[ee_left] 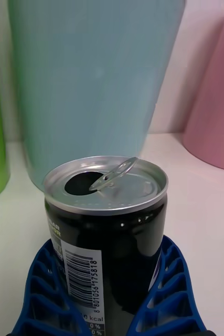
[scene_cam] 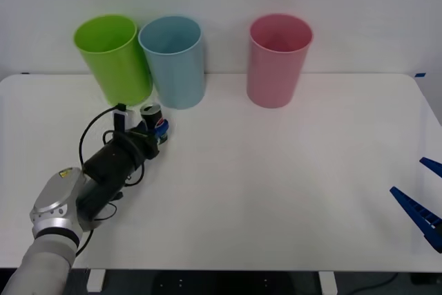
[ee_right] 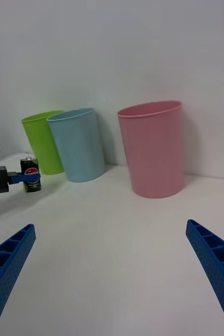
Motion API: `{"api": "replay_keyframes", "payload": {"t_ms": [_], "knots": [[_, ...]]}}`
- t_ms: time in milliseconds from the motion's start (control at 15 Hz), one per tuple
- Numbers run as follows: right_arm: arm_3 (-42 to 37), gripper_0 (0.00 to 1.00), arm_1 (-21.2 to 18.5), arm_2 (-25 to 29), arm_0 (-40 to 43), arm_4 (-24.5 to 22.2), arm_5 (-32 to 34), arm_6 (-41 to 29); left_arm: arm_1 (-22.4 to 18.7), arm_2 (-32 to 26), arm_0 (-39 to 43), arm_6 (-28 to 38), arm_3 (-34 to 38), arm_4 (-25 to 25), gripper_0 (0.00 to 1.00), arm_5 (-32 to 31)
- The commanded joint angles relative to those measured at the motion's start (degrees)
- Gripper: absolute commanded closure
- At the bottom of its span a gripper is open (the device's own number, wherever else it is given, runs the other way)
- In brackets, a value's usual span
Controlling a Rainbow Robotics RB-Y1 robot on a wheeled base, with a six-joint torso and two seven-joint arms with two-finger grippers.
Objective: Grasp the object on the table and drop it into the matching bin: aluminum can to the light blue bin, PET bottle to the pink bin.
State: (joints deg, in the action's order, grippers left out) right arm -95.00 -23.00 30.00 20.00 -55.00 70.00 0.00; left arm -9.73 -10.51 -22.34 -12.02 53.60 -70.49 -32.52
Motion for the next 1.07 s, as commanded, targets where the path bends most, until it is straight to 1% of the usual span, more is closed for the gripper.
{"api": "replay_keyframes", "payload": {"t_ms": [67,267,467,533,867,1067], "knots": [[0.0,0.00,0.0,0.0,0.0,0.0,0.0,0.0,-2.1,0.1,0.2,0.3,0.0,2.8,1.00,-2.6],[0.0,0.00,0.0,0.0,0.0,0.0,0.0,0.0,-4.2,0.1,0.3,0.3,0.0,4.9,1.00,-4.7],[0.0,0.00,0.0,0.0,0.0,0.0,0.0,0.0,-6.2,0.1,0.4,0.3,0.3,7.0,1.00,-8.3],[0.0,0.00,0.0,0.0,0.0,0.0,0.0,0.0,-6.8,0.1,0.7,0.4,1.4,7.1,1.00,-9.1],[0.0,0.00,0.0,0.0,0.0,0.0,0.0,0.0,-7.3,0.8,6.1,3.8,15.0,7.1,1.00,-9.3],[0.0,0.00,0.0,0.0,0.0,0.0,0.0,0.0,-9.6,1.4,8.2,9.8,22.1,7.1,1.00,-9.8]]}}
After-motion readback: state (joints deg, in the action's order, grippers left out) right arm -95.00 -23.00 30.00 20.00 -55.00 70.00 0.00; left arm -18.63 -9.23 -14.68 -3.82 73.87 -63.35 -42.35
